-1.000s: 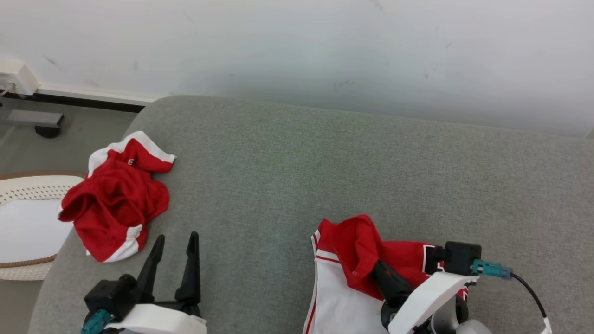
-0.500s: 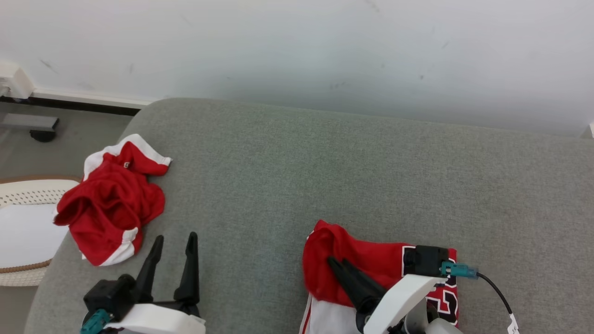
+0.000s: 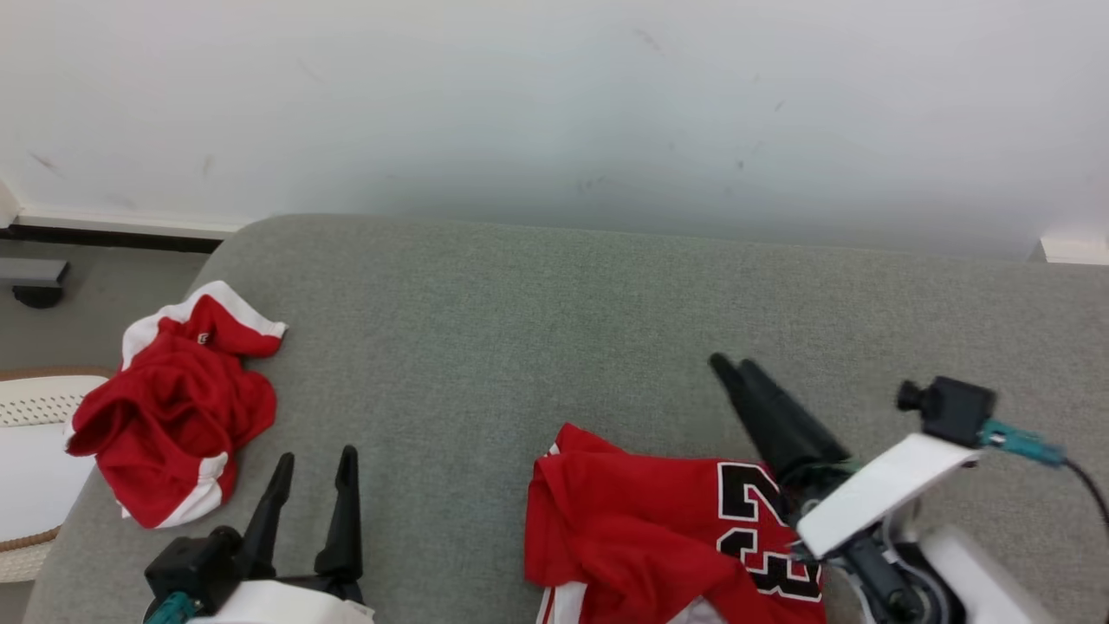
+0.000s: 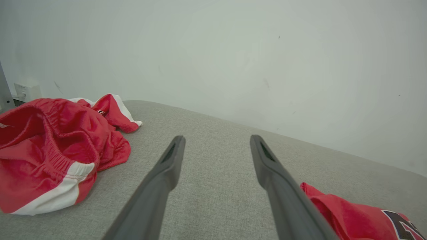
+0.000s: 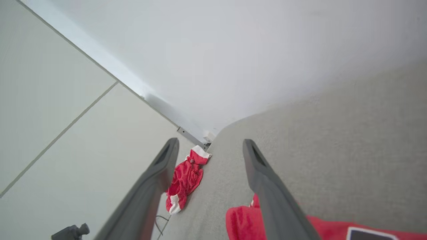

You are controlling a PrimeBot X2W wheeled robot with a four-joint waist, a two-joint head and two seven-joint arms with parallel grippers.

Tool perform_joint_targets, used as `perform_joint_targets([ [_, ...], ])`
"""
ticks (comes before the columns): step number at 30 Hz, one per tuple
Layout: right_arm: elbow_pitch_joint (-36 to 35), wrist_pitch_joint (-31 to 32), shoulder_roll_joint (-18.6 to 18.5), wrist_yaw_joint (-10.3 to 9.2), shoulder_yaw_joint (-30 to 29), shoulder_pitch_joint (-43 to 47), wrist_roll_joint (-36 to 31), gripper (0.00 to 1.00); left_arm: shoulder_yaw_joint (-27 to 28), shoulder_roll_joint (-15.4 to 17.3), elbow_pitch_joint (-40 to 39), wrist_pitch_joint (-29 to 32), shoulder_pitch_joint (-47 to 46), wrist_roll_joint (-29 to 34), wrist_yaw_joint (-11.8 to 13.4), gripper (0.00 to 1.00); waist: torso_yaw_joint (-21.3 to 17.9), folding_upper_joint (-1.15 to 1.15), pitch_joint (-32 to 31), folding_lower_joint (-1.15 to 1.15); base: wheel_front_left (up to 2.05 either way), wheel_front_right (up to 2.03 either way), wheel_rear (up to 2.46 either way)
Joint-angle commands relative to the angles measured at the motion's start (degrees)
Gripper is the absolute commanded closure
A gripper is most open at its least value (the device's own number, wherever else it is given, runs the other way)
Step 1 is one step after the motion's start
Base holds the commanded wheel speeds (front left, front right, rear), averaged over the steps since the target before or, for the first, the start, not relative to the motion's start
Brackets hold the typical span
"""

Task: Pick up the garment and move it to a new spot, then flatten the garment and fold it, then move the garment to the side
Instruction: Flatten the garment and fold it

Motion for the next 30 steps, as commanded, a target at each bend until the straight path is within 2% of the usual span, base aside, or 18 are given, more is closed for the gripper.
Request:
perform_joint_targets([
  [1,-2.39,-1.02,-2.78,-0.10,-2.64,1.63,-1.83,0.00,0.37,0.20,-0.28,-0.09,0.72,-0.44,0.10,0.00,-0.45,0.00,-0.22,0.00,0.00,0.00,0.00],
  [5,-6.10,-3.83,-8.22,-0.10,-9.39,3.85,-7.82,0.00,0.49,0.21,-1.30,-0.09,0.78,-0.90,0.09,0.00,-0.99,0.00,-0.21,0.00,0.00,0.00,0.00],
  [8,-7.55,-7.32,-11.78,-0.09,-13.83,6.65,-16.53,0.00,0.38,0.21,-2.84,-0.09,0.71,-1.15,0.07,0.00,-1.36,0.00,-0.04,0.00,0.00,0.00,0.00],
  [12,-7.90,-12.01,-13.10,-0.10,-19.96,10.78,-28.64,0.00,0.65,0.21,-4.95,-0.08,0.78,-1.21,0.03,0.00,-2.45,0.00,-0.12,0.00,0.00,0.00,0.00],
  [18,-7.33,-15.59,-8.73,-0.09,-27.80,17.43,-39.67,0.00,0.87,0.19,-6.32,-0.08,1.42,-0.49,0.05,0.00,-4.39,0.00,-0.54,0.00,0.00,0.00,0.00],
  [23,-5.77,-16.36,-5.43,-0.10,-31.18,21.33,-48.22,0.00,1.64,0.22,-5.75,-0.07,1.86,0.05,0.06,0.00,-5.89,0.00,-0.80,0.00,0.00,0.00,0.00],
  [26,-5.17,-16.37,-3.05,-0.10,-31.88,22.22,-50.69,0.00,1.88,0.21,-5.07,-0.07,1.90,0.55,0.02,0.00,-6.51,0.00,-0.84,0.00,0.00,0.00,0.00],
  [30,-4.63,-16.36,-2.02,-0.10,-31.62,22.45,-51.84,0.00,1.97,0.21,-4.53,-0.07,1.96,0.89,-0.03,0.00,-6.90,0.00,-0.96,0.00,0.00,0.00,0.00],
])
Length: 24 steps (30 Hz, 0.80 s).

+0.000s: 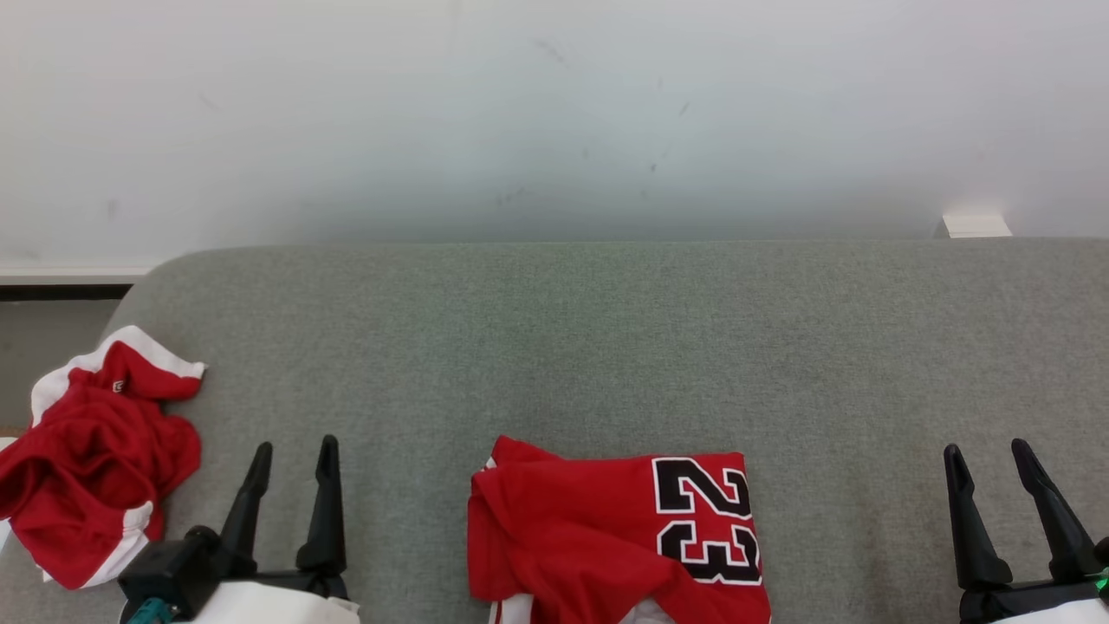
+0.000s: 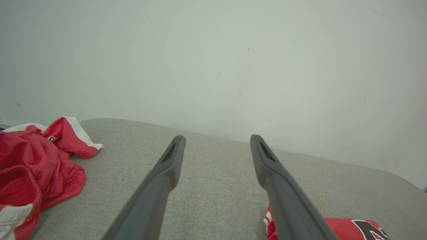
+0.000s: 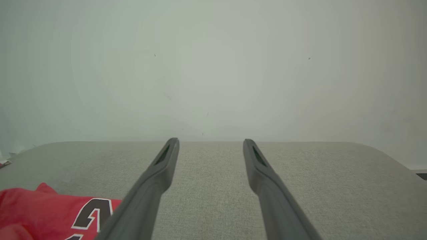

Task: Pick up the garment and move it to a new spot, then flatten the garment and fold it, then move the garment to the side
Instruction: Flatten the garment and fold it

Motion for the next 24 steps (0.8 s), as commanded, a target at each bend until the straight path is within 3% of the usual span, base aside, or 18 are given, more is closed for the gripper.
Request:
perform_joint_targets([
  [1,0.18,-0.15,0.06,-0.11,0.00,0.31,-0.76,0.00,0.26,0.21,0.26,-0.05,0.45,0.49,-0.12,0.00,-0.15,0.00,-0.06,0.00,0.00,0.00,0.00],
  [19,3.16,-0.16,0.38,-0.11,2.00,-0.89,0.03,0.00,-0.42,0.21,0.93,-0.05,-0.16,1.33,-0.22,0.00,-0.11,0.00,-0.55,0.00,0.00,0.00,0.00],
  [24,5.60,0.52,-0.28,-0.11,4.91,-2.14,1.92,0.00,-1.15,0.21,0.85,-0.05,-0.70,1.10,-0.23,0.00,0.92,0.00,-0.31,0.00,0.00,0.00,0.00],
])
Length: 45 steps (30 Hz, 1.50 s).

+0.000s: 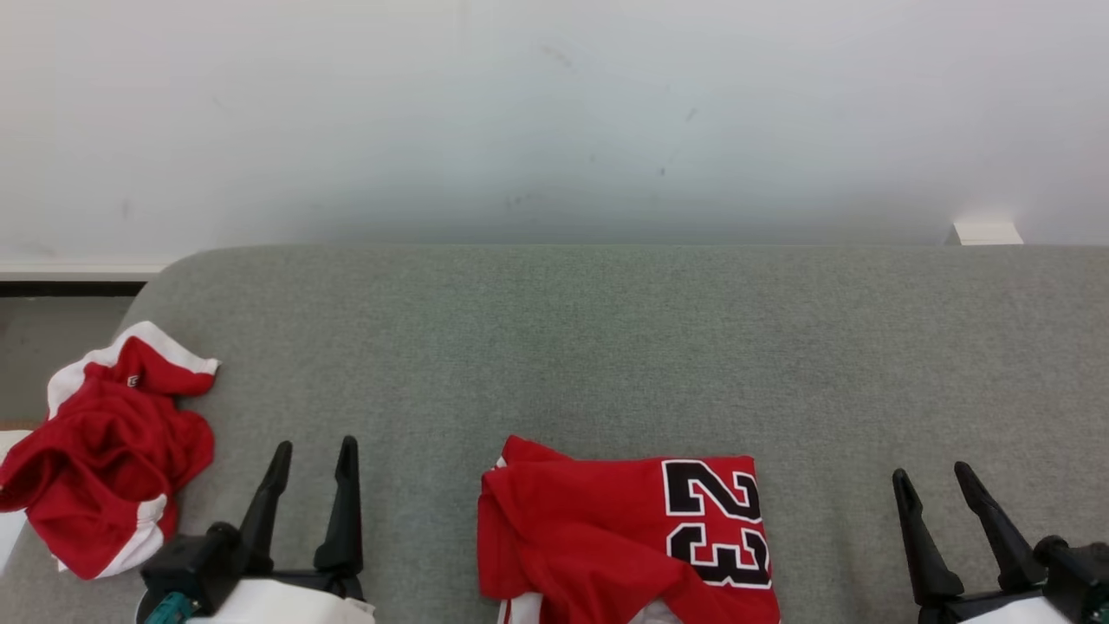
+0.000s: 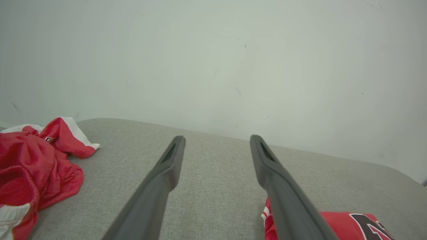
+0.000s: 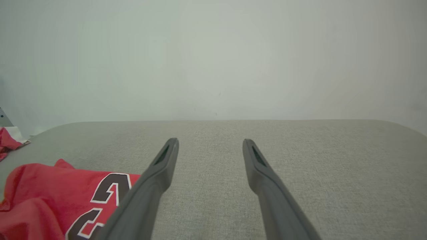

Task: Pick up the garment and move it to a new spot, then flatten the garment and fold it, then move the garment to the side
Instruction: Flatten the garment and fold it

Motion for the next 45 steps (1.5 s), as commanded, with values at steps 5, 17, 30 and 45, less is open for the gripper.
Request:
perform_joint_targets([
  [5,3.31,3.96,-0.76,-0.11,3.04,-3.82,2.33,0.00,-0.44,0.20,-0.55,-0.05,-0.94,0.09,-0.14,0.00,2.27,0.00,0.84,0.00,0.00,0.00,0.00],
  [17,6.63,10.85,-2.00,-0.11,10.90,-8.17,8.77,0.00,-1.64,0.20,-0.56,-0.03,-1.13,-1.37,-0.14,0.00,8.80,0.00,1.97,0.00,0.00,0.00,0.00],
  [30,6.68,14.53,-0.65,-0.11,27.08,-8.09,12.78,1.00,-1.39,0.20,-0.48,-0.03,-1.64,-1.74,-0.14,0.00,12.98,0.00,2.67,0.00,0.00,0.00,0.00],
  [45,11.66,12.08,1.24,-0.11,42.63,-15.97,20.31,1.00,-1.48,0.19,-0.39,-0.03,-2.30,-2.26,-0.13,0.00,15.06,0.00,3.32,0.00,0.00,0.00,0.00],
])
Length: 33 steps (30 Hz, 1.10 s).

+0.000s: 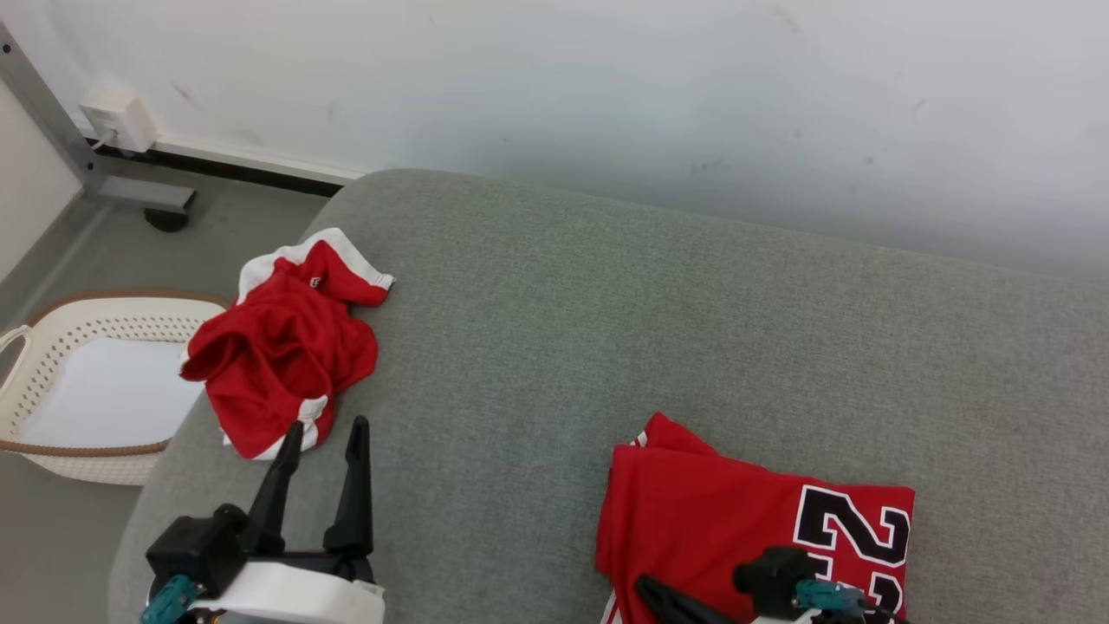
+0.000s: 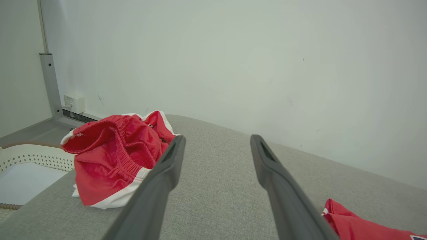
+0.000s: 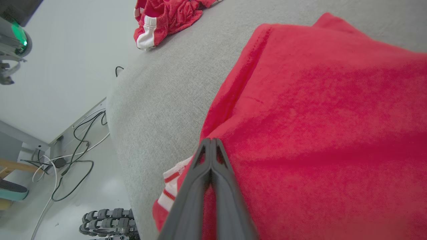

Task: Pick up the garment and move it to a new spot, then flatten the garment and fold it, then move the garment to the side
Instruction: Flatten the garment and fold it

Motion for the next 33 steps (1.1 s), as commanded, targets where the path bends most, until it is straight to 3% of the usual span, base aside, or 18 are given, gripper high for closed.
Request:
perform_joint_targets([
  [1,0.08,-2.35,-1.02,-0.11,0.11,-1.67,1.12,1.00,0.24,0.20,-0.14,-0.01,-0.53,-0.44,-0.11,0.00,-0.43,0.00,-0.13,0.00,0.00,0.00,0.00],
  [7,-1.68,-9.70,-3.84,-0.11,-2.77,-3.82,2.84,1.00,0.87,0.21,-0.79,-0.01,0.03,0.38,0.01,0.00,-3.01,0.00,-0.99,0.00,0.00,0.00,0.00],
  [9,-2.62,-11.35,-5.32,-0.11,-4.76,-4.16,2.61,0.88,0.83,0.21,-1.08,-0.01,0.34,0.76,0.01,0.00,-4.26,0.00,-1.33,0.00,0.00,0.00,0.00],
  [10,-3.05,-12.01,-6.01,-0.11,-6.03,-4.28,2.17,0.69,0.89,0.21,-1.21,-0.01,0.45,1.03,0.00,0.00,-4.90,0.00,-1.49,0.00,0.00,0.00,0.00],
  [11,-3.55,-12.53,-6.69,-0.11,-7.53,-4.29,1.81,0.35,0.92,0.21,-1.29,-0.01,0.53,1.19,-0.01,0.00,-5.59,0.00,-1.65,0.00,0.00,0.00,0.00],
  [12,-4.19,-12.87,-7.15,-0.11,-8.73,-4.15,1.36,0.12,1.12,0.21,-1.37,-0.01,0.62,1.38,-0.01,0.00,-6.40,0.00,-1.83,0.00,0.00,0.00,0.00],
  [13,-4.82,-13.31,-7.74,-0.11,-10.38,-3.85,0.82,0.00,1.06,0.20,-1.38,-0.01,0.64,1.58,-0.02,0.00,-7.11,0.00,-1.99,0.00,0.00,0.00,0.00],
  [18,-7.11,-13.75,-9.23,-0.11,-16.69,-1.99,-1.60,0.00,1.12,0.20,-1.30,-0.01,0.70,2.35,-0.06,0.00,-10.32,0.00,-2.62,0.00,0.00,0.00,0.00],
  [23,-10.05,-14.12,-8.70,-0.11,-27.92,1.48,-6.95,0.00,1.78,0.20,-0.83,-0.01,0.66,3.25,-0.10,0.00,-15.09,0.00,-3.41,0.00,0.00,0.00,0.00],
  [33,-17.44,-14.13,-1.82,-0.11,-43.01,10.39,-16.36,0.00,2.86,0.22,-0.05,-0.01,1.09,3.46,-0.11,0.00,-19.38,0.00,-3.86,0.00,0.00,0.00,0.00],
])
